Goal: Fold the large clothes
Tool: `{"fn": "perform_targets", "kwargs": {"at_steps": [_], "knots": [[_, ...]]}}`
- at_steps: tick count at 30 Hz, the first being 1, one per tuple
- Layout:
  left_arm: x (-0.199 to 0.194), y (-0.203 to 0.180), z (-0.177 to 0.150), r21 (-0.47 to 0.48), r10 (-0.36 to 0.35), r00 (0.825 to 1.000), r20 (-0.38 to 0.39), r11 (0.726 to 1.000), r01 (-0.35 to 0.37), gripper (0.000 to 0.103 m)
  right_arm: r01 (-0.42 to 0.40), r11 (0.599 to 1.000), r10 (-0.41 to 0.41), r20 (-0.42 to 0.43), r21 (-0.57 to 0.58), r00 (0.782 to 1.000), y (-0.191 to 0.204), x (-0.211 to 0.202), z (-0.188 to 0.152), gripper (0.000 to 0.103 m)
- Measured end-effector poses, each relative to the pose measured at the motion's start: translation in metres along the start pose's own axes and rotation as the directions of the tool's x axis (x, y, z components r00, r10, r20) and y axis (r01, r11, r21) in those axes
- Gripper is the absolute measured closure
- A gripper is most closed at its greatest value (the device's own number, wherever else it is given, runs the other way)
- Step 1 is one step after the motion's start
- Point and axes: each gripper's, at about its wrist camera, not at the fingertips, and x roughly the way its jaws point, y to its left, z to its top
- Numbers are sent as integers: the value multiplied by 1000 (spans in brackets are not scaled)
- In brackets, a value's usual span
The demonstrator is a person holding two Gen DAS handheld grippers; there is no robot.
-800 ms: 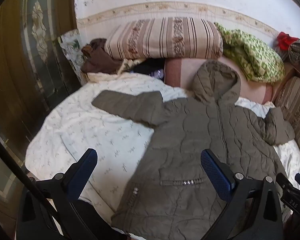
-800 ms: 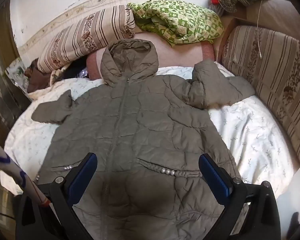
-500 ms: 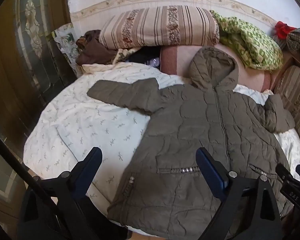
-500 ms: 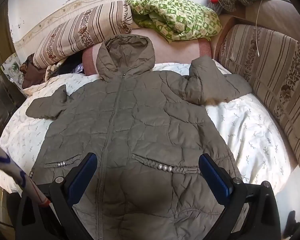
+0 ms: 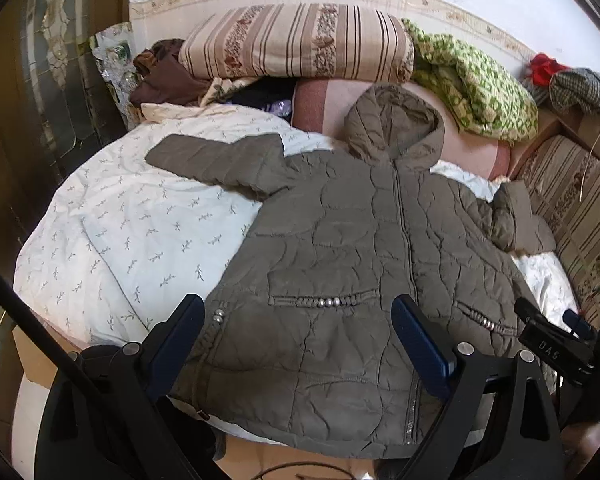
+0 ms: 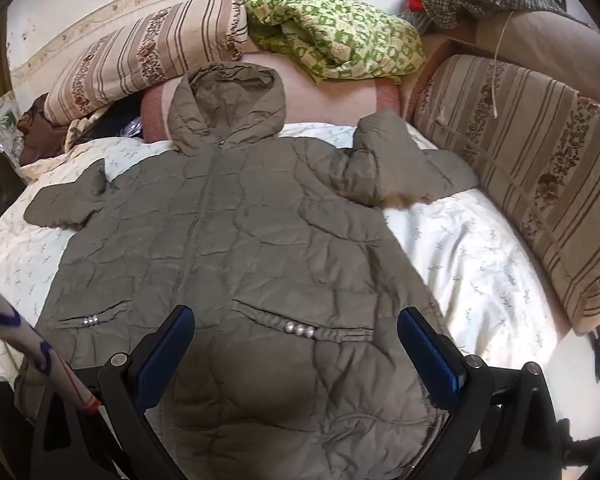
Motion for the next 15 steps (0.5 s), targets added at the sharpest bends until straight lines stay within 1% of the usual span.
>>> {"fn": "perform_targets", "kwargs": {"at_steps": [4,6,8,11,15], "knots": [[-6,-5,0,17,-23,1000,18,1000,22,9,28,1000,-28,8,5,1000,-4,-1,1,0],[-5,-12,0,38,-44,999,5,998,44,9,35,999,-35,6,6,999,-5,0,1,0],[-1,-17,-1,54,-80,997,-21,995,81,9,38,999,-38,4,6,999,-5,1,1,0],[0,-23,-5,70,-102,994,-31,992,104,9,47,999,-47,1,3,999,-6,3,1,0],[-9,-26,-5,81,-132,991,12,988,131,9,66,998,-66,0,6,998,-10,5,0,0]]}}
